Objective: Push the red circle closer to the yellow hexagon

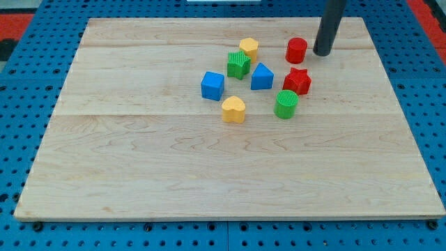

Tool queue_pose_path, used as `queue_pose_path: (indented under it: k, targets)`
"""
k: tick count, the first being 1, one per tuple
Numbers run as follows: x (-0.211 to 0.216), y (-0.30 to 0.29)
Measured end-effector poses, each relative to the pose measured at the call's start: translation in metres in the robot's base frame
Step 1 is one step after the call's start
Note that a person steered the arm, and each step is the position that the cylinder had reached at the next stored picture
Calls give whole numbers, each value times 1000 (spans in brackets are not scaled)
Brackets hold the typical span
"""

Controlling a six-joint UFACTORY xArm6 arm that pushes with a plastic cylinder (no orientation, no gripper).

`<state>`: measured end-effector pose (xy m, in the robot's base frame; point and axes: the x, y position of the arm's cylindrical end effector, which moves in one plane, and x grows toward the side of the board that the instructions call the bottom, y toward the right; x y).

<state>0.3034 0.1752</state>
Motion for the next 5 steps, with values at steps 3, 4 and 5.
queue_pose_path:
  k: [3, 4, 5]
  targets:
    - [19, -75]
    - [29, -89]
    - [31, -89]
